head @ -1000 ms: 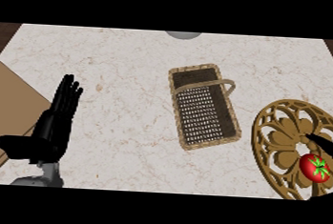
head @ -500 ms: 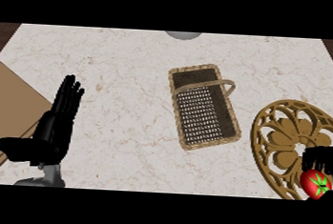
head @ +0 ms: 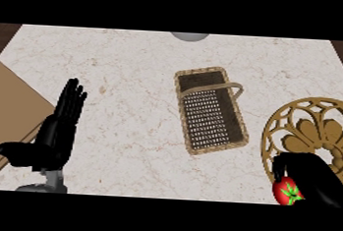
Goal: Pick the tomato from the placemat and place it in the basket
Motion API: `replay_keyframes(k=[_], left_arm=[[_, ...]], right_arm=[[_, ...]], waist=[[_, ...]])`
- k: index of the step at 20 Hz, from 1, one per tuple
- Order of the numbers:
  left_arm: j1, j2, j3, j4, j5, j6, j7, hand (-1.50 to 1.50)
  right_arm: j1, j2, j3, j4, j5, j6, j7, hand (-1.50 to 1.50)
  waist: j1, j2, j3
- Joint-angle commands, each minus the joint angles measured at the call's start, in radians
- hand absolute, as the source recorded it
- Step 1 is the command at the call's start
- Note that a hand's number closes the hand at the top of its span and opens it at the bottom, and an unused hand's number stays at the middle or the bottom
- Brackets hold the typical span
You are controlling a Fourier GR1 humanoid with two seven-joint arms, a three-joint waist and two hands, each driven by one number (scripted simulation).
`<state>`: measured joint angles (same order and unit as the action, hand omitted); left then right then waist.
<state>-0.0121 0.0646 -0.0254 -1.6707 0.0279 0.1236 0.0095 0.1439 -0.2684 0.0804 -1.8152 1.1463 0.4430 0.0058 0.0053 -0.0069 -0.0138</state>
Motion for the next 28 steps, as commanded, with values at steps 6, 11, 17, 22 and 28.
replay_keyframes(k=[6,11,17,22,28], left_arm=[[-0.022,-0.012,-0.027,-0.001,-0.006,-0.006,0.013,0.0],[-0.008,-0.012,-0.022,0.006,-0.001,-0.009,0.006,0.0],[-0.001,-0.007,-0.008,0.007,0.01,-0.011,0.017,0.0],[-0.016,-0.006,-0.001,0.016,0.003,-0.002,0.004,0.0],[-0.005,-0.011,-0.006,-0.001,-0.006,0.012,0.023,0.0]], right_arm=[[-0.066,0.264,0.627,-0.057,0.183,-0.089,0.333,1.5],[-0.056,0.267,0.906,-0.129,0.076,-0.279,0.591,1.5],[-0.166,0.265,0.992,-0.221,-0.014,-0.494,0.693,1.5],[-0.247,0.262,1.016,-0.267,-0.039,-0.56,0.752,1.5],[-0.286,0.261,1.02,-0.263,-0.04,-0.609,0.858,1.5]], waist=[[0.045,-0.004,0.011],[0.021,-0.002,0.013],[0.016,-0.007,0.013],[0.002,-0.01,0.011],[-0.01,-0.014,0.011]])
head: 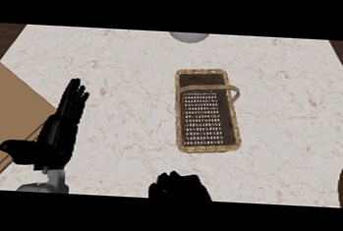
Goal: Pick the tomato from the placemat and place it in the basket
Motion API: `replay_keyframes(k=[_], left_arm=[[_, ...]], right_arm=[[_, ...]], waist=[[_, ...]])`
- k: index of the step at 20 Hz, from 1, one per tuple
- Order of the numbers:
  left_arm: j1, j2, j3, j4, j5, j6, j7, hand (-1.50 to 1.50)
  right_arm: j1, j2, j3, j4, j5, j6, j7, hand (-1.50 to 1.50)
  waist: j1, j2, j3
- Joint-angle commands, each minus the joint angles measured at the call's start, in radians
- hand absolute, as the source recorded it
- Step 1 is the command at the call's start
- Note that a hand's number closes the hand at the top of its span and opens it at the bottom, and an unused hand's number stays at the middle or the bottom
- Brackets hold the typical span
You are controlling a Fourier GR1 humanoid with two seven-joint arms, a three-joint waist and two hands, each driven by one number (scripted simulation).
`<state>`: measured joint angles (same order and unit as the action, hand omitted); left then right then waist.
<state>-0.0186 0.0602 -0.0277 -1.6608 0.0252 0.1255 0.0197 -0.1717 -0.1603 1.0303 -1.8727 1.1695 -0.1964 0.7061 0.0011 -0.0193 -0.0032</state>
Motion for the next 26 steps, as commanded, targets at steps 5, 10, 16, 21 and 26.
replay_keyframes(k=[5,10,16,21,26], left_arm=[[0.018,0.011,0.018,-0.012,0.002,0.004,-0.006,0.0],[0.038,-0.011,-0.009,-0.023,-0.013,0.013,-0.011,0.0],[-0.001,0.023,0.028,-0.002,0.014,-0.015,0.0,0.0],[0.006,-0.009,-0.005,-0.024,-0.017,0.016,0.006,0.0],[0.004,0.003,-0.018,-0.048,-0.015,-0.006,0.024,0.0]], right_arm=[[-0.034,0.152,0.046,-0.233,0.0,0.102,0.295,1.5],[-0.157,0.154,-0.029,-0.348,0.052,0.34,0.458,1.5],[-0.322,0.157,-0.105,-0.386,-0.068,0.391,0.617,1.5],[-0.386,0.159,-0.262,-0.42,-0.136,0.498,0.619,1.5],[-0.437,0.159,-0.395,-0.361,-0.203,0.577,0.538,1.5]], waist=[[-0.015,-0.002,-0.002],[-0.015,0.001,-0.001],[0.006,0.012,0.0],[-0.001,0.014,0.002],[-0.001,0.015,0.002]])
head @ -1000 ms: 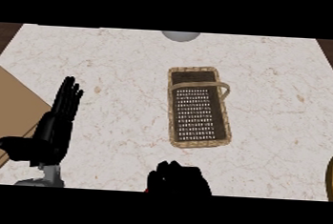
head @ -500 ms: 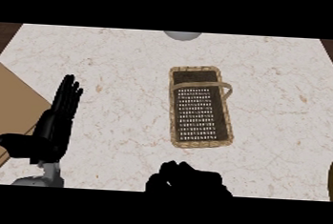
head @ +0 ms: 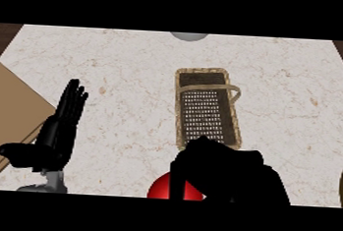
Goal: Pick the tomato from the placemat and place it in the basket
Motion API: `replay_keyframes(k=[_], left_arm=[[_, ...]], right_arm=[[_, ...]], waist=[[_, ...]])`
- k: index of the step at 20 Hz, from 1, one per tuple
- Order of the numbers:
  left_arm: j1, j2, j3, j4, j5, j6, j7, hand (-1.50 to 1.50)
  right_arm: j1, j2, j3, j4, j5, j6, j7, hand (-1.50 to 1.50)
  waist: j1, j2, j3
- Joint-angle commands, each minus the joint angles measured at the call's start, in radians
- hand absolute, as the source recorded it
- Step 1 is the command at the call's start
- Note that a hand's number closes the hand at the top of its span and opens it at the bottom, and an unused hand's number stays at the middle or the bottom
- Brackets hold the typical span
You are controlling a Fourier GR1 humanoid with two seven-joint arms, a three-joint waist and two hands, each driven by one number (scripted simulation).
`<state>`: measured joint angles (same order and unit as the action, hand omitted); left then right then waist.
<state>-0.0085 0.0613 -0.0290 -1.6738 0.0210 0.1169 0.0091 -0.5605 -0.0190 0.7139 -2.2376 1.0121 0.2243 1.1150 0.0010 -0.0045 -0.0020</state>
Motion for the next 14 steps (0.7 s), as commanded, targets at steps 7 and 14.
replay_keyframes(k=[7,14], left_arm=[[0.029,-0.005,0.001,-0.042,0.008,0.001,0.02,0.0],[0.021,-0.009,-0.008,-0.051,-0.012,0.001,0.016,0.0]], right_arm=[[-0.009,-0.013,-0.196,0.09,-0.092,0.199,-0.009,1.5],[0.097,0.017,-0.202,0.121,-0.045,0.126,-0.112,1.5]], waist=[[0.001,0.003,0.001],[0.002,0.003,0.002]])
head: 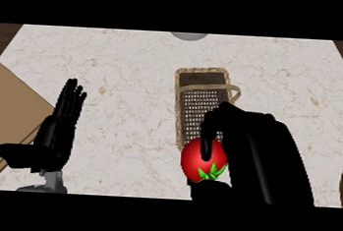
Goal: Pick the tomato from the placemat and place it in the basket
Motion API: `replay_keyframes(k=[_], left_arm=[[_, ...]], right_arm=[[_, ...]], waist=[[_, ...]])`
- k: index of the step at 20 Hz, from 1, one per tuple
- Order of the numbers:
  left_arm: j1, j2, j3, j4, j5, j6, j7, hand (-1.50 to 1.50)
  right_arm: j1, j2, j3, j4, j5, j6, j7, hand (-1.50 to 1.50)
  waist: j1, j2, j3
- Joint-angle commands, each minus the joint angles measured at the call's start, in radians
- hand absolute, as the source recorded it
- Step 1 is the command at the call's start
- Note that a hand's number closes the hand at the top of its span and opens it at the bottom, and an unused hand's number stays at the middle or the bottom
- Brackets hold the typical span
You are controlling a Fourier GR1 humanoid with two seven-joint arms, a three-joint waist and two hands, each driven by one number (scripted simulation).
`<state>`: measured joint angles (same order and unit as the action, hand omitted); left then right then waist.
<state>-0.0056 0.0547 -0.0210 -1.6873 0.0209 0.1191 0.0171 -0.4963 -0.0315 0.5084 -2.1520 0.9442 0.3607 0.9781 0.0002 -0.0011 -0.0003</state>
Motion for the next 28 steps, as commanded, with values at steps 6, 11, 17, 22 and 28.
replay_keyframes(k=[6,11,17,22,28], left_arm=[[-0.044,-0.003,0.036,0.074,0.001,0.001,-0.043,0.0],[-0.037,-0.003,0.02,0.014,-0.001,-0.003,0.005,0.0],[0.015,0.0,0.029,0.019,0.014,-0.038,-0.037,0.0],[-0.005,-0.019,-0.003,0.004,-0.026,-0.008,0.006,0.0],[-0.027,-0.015,0.015,-0.02,-0.014,0.0,0.045,0.0]], right_arm=[[0.123,-0.027,-0.111,0.076,0.0,-0.064,-0.158,1.5],[0.148,0.027,-0.116,0.106,0.068,-0.111,-0.109,1.5],[0.149,0.004,-0.204,0.097,-0.017,-0.011,-0.167,-1.5],[0.103,0.03,-0.246,0.237,-0.035,-0.148,-0.276,-1.5],[0.109,0.019,-0.31,0.176,-0.062,-0.241,-0.386,-1.5]], waist=[[-0.001,0.001,0.0],[0.001,0.001,0.0],[0.001,0.001,0.0],[0.004,0.002,0.0],[0.002,0.001,0.0]])
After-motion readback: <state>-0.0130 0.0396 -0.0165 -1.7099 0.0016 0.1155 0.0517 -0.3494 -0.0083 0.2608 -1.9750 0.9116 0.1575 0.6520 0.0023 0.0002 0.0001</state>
